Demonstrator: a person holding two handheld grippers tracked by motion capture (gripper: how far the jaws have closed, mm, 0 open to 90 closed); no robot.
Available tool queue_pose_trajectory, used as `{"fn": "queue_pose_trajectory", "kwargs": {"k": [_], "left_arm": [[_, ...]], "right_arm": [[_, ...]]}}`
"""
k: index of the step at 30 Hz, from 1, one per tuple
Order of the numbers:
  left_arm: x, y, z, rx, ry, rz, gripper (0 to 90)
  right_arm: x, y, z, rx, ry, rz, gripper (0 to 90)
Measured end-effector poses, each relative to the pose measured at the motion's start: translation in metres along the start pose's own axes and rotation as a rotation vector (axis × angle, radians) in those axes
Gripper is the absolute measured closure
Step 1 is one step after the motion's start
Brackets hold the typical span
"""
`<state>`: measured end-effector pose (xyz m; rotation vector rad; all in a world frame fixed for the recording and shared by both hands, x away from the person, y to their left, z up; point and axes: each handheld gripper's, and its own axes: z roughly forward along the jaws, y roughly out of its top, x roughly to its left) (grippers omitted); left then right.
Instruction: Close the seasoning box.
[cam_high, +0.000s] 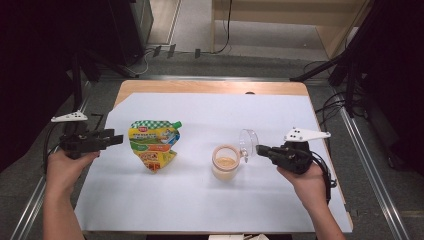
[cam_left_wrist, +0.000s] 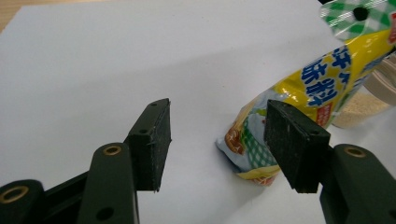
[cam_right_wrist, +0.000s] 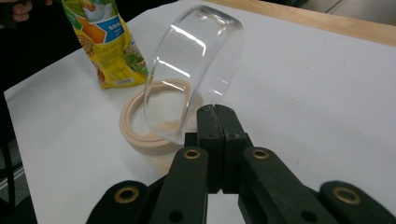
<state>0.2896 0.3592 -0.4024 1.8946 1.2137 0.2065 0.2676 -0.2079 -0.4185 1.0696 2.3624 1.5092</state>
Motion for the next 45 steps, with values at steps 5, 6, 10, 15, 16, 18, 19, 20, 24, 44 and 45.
{"fn": "queue_pose_trajectory", "kwargs": {"k": [5, 6, 10, 15, 16, 18, 19, 20, 24, 44, 45], "left_arm": [[0.002, -0.001, 0.008, -0.005, 0.016, -0.016, 40.4], [0.003, -0.002, 0.009, -0.010, 0.018, -0.015, 40.4], [0.003, -0.003, 0.017, 0.001, 0.022, -0.020, 39.6], [0.002, -0.003, 0.027, 0.030, 0.018, -0.014, 39.2], [0.001, -0.003, 0.028, 0.033, 0.019, -0.013, 38.8], [0.001, -0.003, 0.030, 0.039, 0.014, -0.010, 38.8], [0.000, -0.002, 0.031, 0.042, 0.012, -0.010, 38.8], [0.000, -0.002, 0.031, 0.040, 0.015, -0.009, 38.8], [-0.001, -0.002, 0.036, 0.043, 0.008, -0.008, 38.5], [-0.005, -0.001, 0.043, 0.046, -0.020, -0.004, 38.0], [-0.005, -0.001, 0.043, 0.045, -0.021, -0.003, 38.0]], "right_arm": [[0.007, 0.000, 0.006, 0.007, 0.023, -0.020, 90.0], [0.008, 0.000, 0.007, 0.009, 0.024, -0.026, 90.0], [0.011, 0.000, 0.011, 0.017, 0.038, -0.030, 90.0], [0.016, -0.001, 0.015, 0.030, 0.047, -0.050, 90.0], [0.016, -0.001, 0.015, 0.029, 0.046, -0.051, 90.0], [0.015, -0.001, 0.015, 0.030, 0.040, -0.053, 88.8], [0.014, -0.001, 0.014, 0.028, 0.033, -0.052, 87.5], [0.012, -0.002, 0.013, 0.028, 0.028, -0.052, 86.6], [0.005, -0.003, 0.009, 0.018, 0.009, -0.043, 77.7], [-0.048, -0.036, 0.007, -0.018, -0.086, -0.052, 33.2], [-0.051, -0.038, 0.007, -0.016, -0.096, -0.048, 33.3]]}}
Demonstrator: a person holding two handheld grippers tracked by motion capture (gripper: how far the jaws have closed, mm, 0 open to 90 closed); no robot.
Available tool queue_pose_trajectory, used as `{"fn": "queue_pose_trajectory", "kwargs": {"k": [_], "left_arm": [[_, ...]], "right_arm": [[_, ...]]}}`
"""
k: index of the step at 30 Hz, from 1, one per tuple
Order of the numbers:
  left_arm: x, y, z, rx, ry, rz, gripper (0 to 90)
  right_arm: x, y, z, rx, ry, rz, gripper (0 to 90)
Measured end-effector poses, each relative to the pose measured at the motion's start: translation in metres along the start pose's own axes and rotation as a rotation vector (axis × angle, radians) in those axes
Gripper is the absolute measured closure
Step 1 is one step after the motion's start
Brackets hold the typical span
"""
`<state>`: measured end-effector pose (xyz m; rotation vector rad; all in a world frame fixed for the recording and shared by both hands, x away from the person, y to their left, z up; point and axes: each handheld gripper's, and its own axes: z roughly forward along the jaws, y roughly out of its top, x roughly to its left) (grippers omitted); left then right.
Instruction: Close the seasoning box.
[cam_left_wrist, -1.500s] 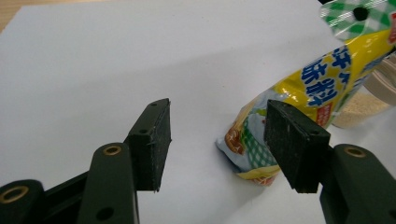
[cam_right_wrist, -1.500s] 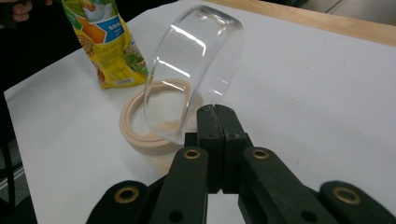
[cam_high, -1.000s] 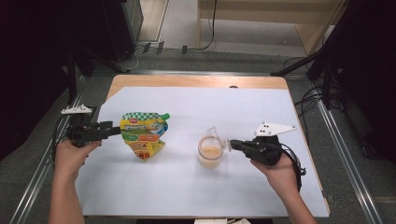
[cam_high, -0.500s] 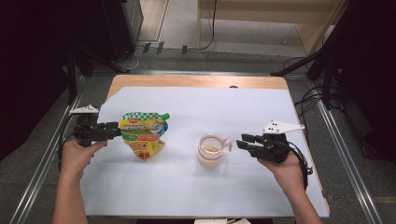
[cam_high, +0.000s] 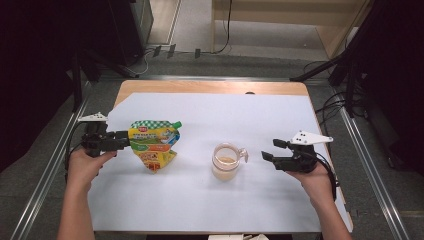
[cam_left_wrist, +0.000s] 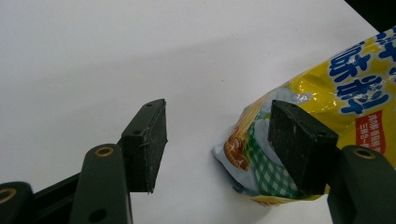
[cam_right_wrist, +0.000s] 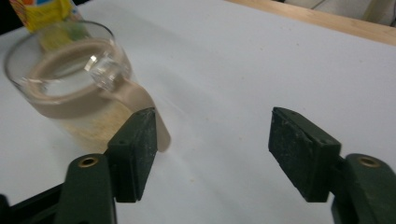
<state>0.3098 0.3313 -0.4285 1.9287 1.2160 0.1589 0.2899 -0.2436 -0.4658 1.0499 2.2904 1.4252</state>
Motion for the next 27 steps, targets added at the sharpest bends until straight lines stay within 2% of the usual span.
{"fn": "queue_pose_trajectory", "kwargs": {"k": [1, 3, 11, 18, 27], "left_arm": [[0.000, 0.000, 0.000, -0.001, 0.001, 0.002, 38.1], [0.000, 0.000, 0.001, -0.001, 0.000, 0.002, 38.1], [0.000, 0.001, 0.007, 0.006, -0.010, 0.004, 38.4], [0.001, 0.001, 0.009, 0.004, -0.017, 0.005, 38.4], [0.000, 0.001, 0.012, 0.013, -0.021, 0.008, 38.3]], "right_arm": [[-0.002, -0.002, 0.000, -0.009, -0.007, 0.016, 32.5], [-0.009, -0.005, -0.001, -0.015, 0.012, 0.039, 29.2], [-0.024, -0.018, 0.000, 0.001, -0.041, 0.070, 26.6], [-0.026, -0.022, 0.003, 0.037, -0.050, 0.074, 25.9], [-0.025, -0.022, 0.005, 0.041, -0.052, 0.069, 25.6]]}}
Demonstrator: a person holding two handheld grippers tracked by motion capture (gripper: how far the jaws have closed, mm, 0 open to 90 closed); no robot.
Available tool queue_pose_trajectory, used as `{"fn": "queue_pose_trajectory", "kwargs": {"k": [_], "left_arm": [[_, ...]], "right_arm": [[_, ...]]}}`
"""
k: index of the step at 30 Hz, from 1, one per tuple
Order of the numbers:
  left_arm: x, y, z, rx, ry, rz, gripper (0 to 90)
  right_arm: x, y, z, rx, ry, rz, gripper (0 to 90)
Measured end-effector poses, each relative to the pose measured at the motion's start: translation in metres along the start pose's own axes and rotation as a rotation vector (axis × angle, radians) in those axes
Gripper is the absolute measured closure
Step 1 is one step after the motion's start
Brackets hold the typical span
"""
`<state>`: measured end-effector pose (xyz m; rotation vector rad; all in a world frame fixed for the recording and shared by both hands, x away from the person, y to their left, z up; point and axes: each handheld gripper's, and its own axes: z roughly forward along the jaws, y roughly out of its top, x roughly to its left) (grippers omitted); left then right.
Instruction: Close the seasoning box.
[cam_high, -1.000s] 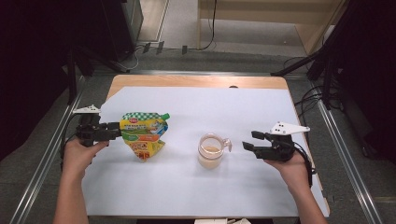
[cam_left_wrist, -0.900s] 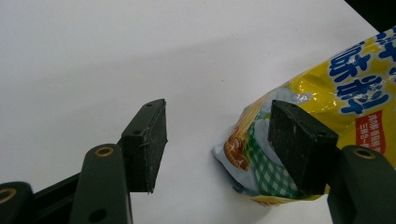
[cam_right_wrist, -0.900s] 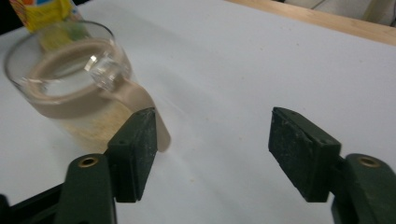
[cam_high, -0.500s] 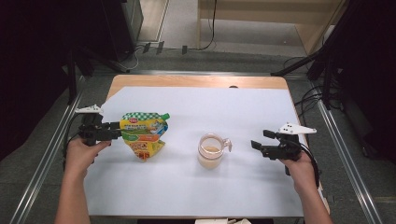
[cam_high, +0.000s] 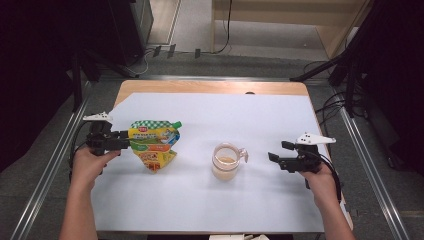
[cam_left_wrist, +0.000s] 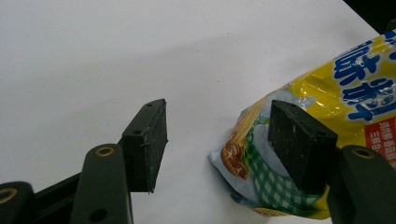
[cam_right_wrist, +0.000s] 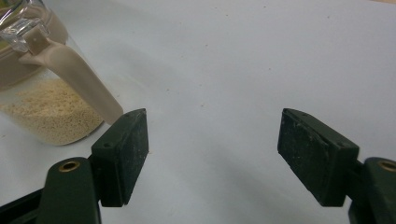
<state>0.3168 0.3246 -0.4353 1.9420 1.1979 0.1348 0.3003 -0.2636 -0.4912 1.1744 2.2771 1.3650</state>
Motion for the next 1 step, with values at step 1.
{"fn": "queue_pose_trajectory", "kwargs": {"k": [1], "left_arm": [[0.0000, -0.0001, 0.0001, 0.000, 0.001, 0.001, 38.3]], "right_arm": [[-0.0001, 0.0000, 0.0000, 0.001, -0.002, 0.003, 25.6]]}}
